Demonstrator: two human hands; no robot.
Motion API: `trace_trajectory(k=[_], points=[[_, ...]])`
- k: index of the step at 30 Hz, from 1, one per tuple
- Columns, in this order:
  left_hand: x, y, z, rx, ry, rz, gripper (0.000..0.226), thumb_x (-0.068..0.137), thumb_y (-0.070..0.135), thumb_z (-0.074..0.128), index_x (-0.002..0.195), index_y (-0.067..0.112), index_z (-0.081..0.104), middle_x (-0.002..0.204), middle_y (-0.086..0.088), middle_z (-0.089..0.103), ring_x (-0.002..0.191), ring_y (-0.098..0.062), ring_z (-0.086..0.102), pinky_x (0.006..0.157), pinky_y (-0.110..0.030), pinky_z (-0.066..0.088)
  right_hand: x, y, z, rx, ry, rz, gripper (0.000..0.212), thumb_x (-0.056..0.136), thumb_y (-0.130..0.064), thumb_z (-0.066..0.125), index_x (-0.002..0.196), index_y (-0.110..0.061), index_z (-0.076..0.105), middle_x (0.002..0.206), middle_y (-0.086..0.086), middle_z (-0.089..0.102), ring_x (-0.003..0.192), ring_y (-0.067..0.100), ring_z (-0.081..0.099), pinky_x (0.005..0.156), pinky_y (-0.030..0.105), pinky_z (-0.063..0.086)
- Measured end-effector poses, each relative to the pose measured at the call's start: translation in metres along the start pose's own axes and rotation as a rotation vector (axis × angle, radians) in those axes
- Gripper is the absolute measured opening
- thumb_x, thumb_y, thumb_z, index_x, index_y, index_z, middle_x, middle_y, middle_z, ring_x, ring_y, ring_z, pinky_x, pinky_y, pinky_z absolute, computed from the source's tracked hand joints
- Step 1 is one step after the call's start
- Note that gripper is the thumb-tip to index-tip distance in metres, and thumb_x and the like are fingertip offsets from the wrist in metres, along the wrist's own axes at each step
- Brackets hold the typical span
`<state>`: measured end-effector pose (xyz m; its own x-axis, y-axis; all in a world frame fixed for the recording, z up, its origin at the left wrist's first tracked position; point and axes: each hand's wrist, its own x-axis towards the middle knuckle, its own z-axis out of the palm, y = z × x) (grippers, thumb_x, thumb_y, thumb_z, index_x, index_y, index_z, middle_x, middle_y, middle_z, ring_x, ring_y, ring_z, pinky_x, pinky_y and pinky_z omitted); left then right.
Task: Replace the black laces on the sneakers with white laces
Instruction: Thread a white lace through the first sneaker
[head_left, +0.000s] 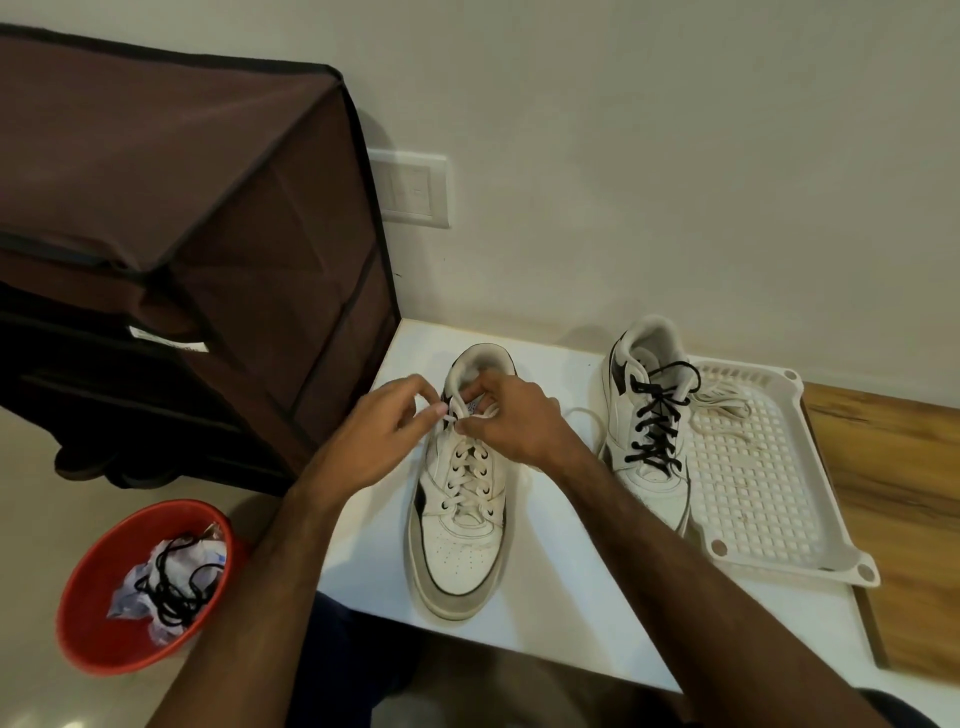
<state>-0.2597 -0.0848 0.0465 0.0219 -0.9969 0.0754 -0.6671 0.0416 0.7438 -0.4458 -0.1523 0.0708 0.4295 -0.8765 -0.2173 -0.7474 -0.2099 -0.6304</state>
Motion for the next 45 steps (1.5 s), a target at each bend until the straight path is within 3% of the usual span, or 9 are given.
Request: trace_trajectory(k=[6,14,17,21,26,30,35,39,45], points=[[0.007,0.004,0.009,-0.087,-0.009,0.060,0.032,0.100,0.022,0.063,0.071,0.033,0.057,0.084,0.001,0.046,0.074,-0.002,0.051,0.070,-0.014,0.038,-0.002,0.003,0.003,0.022,0.018,-0.010,0.037,0.088,-0.046,0.071,0.122,-0.032,0.064,0.112,-0.016,0.066,0.109,0.013,0.060,0.101,0.044,0.035],[-0.006,0.024,-0.033,-1.394,0.468,0.144,0.029,0.105,0.027,0.045,0.080,0.013,0.049,0.094,-0.003,0.066,0.076,-0.015,0.064,0.068,-0.032,0.053,-0.002,0.003,0.004,0.026,0.026,0.023,0.035,0.088,-0.039,0.073,0.122,-0.034,0.064,0.113,-0.015,0.065,0.108,0.013,0.058,0.097,0.042,0.031],[-0.004,0.033,-0.024,-0.991,0.366,0.017,0.031,0.104,0.030,0.047,0.076,0.017,0.048,0.069,-0.006,0.062,0.038,-0.012,0.045,0.039,-0.022,0.032,-0.003,0.004,0.004,0.024,0.020,0.016,0.035,0.088,-0.039,0.073,0.121,-0.034,0.063,0.106,-0.018,0.061,0.109,0.013,0.058,0.097,0.042,0.032],[0.000,0.022,0.003,-0.097,0.068,-0.100,0.030,0.095,0.039,0.067,0.103,0.020,0.046,0.086,0.006,0.063,0.056,0.002,0.054,0.057,-0.023,0.041,-0.002,0.006,0.004,0.023,0.011,-0.022,0.037,0.088,-0.047,0.071,0.122,-0.034,0.063,0.111,-0.017,0.066,0.111,0.013,0.059,0.100,0.045,0.035],[0.001,0.021,0.005,0.177,-0.063,-0.036,0.020,0.098,0.046,0.061,0.097,0.030,0.049,0.081,0.016,0.063,0.070,0.003,0.060,0.058,-0.026,0.043,-0.002,0.011,-0.002,0.002,-0.054,-0.064,0.039,0.089,-0.049,0.071,0.125,-0.037,0.062,0.113,-0.019,0.065,0.113,0.010,0.058,0.097,0.042,0.031],[0.005,0.011,-0.002,0.082,0.000,0.020,0.024,0.096,0.029,0.070,0.080,0.019,0.054,0.063,0.012,0.053,0.059,-0.004,0.049,0.058,-0.026,0.036,-0.003,0.011,-0.007,-0.033,-0.063,-0.056,0.035,0.088,-0.044,0.073,0.121,-0.037,0.064,0.098,-0.023,0.058,0.104,0.007,0.054,0.099,0.042,0.028],[-0.006,0.005,-0.026,-0.818,0.439,-0.087,0.026,0.101,0.015,0.057,0.075,0.019,0.060,0.064,0.005,0.048,0.060,-0.010,0.043,0.058,-0.023,0.040,-0.002,0.010,-0.008,-0.020,-0.100,-0.051,0.022,0.088,-0.046,0.074,0.102,-0.042,0.058,0.090,-0.027,0.054,0.099,0.005,0.049,0.091,0.038,0.025],[-0.003,0.001,-0.013,-0.559,0.388,-0.116,0.003,0.100,0.019,0.063,0.101,0.016,0.062,0.080,0.008,0.061,0.072,-0.011,0.056,0.073,-0.032,0.047,-0.007,0.015,-0.005,0.124,-0.075,-0.124,0.029,0.086,-0.032,0.078,0.108,-0.038,0.060,0.109,-0.019,0.059,0.102,0.008,0.056,0.094,0.038,0.038],[-0.002,0.009,0.014,-0.205,0.012,-0.106,0.037,0.092,0.039,0.073,0.118,0.027,0.050,0.089,0.011,0.062,0.084,-0.001,0.066,0.081,-0.027,0.055,-0.035,0.042,-0.001,0.607,0.120,-0.092,0.040,0.085,-0.008,0.079,0.114,-0.017,0.052,0.124,0.005,0.057,0.098,0.020,0.067,0.073,0.019,0.053]])
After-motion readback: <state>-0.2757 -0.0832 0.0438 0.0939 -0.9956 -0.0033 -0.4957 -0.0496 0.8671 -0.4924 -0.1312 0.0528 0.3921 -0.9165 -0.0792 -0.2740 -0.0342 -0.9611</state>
